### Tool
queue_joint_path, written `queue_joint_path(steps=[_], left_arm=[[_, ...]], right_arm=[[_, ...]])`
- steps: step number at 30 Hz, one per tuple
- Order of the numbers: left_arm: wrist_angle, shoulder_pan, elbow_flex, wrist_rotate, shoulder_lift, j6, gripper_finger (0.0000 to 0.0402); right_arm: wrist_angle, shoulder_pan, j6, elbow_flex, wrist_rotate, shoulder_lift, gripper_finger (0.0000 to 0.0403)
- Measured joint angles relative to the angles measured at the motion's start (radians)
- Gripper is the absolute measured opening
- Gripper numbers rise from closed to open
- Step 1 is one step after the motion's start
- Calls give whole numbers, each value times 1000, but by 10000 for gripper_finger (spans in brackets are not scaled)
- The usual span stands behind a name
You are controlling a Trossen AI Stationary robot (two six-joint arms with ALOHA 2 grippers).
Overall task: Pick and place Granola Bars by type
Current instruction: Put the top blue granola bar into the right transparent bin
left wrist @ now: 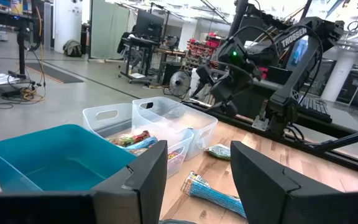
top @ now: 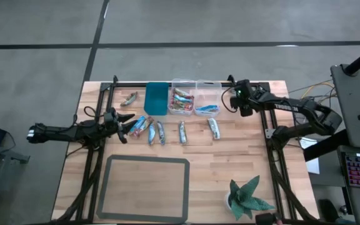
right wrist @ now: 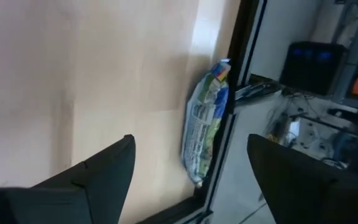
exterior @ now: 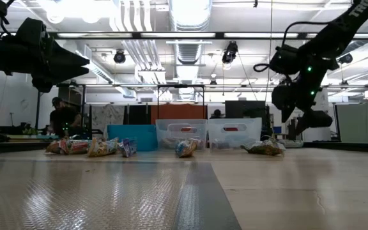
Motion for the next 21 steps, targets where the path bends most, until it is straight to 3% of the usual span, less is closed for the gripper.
queue_joint_path(steps=[9,21], left_arm=[[0,0,0,0,0,0,158],[0,0,0,0,0,0,158]], right_arm=[[156,-18,52,-14,119,131,285],[245,-44,109,-10,128,228,266]])
